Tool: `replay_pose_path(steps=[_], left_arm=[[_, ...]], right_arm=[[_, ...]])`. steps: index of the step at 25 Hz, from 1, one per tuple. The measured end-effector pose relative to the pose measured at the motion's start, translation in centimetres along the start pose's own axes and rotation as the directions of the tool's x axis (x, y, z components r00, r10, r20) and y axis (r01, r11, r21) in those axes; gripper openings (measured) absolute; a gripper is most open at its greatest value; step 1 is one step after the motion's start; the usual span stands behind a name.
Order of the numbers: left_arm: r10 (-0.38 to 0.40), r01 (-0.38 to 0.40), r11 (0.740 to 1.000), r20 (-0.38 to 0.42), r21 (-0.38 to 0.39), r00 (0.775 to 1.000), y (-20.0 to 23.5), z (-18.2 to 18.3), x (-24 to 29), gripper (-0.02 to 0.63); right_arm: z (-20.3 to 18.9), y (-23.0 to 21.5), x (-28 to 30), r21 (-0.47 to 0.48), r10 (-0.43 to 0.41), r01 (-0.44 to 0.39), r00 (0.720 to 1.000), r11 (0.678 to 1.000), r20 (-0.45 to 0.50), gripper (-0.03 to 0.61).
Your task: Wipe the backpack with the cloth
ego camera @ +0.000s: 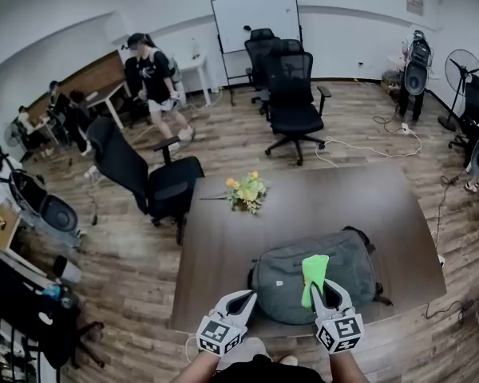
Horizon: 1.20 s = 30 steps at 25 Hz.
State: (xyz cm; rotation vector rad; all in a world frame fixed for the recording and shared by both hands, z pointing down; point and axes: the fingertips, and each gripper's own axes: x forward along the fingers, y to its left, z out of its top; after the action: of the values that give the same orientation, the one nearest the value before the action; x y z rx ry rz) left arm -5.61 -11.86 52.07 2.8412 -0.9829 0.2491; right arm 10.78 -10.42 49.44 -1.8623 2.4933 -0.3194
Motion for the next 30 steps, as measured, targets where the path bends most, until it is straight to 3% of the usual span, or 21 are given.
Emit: replay_pose_path(steps=[5, 10, 16, 22, 30], left_arm=[[0.014, -0.014, 1.000, 0.008, -0.013, 1.000, 2.9, -0.6, 0.8, 0.020], [-0.011, 0.012, 0.997, 0.022, -0.073, 1.000, 4.4, -1.8, 1.7, 0.020], [-0.025, 0.026, 0.997, 0.015, -0.070, 1.000, 5.5, -1.8, 3.4, 0.020], [0.031, -0.031, 0.994, -0.007, -0.106, 0.999, 5.9, -2.7, 4.7, 0.020], [0.105, -0.108, 0.987, -0.030, -0.118, 0.994, 6.5, -2.6, 5.0, 0.020]], right_arm=[[-0.3, 1.0, 3.5, -0.029, 0.027, -0.029, 0.998, 0.999, -0.056, 0.086], [-1.3, 1.7, 6.2, -0.054, 0.025, -0.029, 0.997, 0.998, -0.076, 0.083], [-2.9, 1.3, 9.5, -0.063, 0.034, -0.043, 0.989, 0.997, -0.142, 0.083], [-6.1, 1.0, 11.8, -0.084, 0.080, -0.103, 0.966, 0.991, -0.246, 0.083], [-10.0, 1.3, 14.4, -0.045, 0.136, -0.161, 0.928, 0.986, -0.348, 0.084]])
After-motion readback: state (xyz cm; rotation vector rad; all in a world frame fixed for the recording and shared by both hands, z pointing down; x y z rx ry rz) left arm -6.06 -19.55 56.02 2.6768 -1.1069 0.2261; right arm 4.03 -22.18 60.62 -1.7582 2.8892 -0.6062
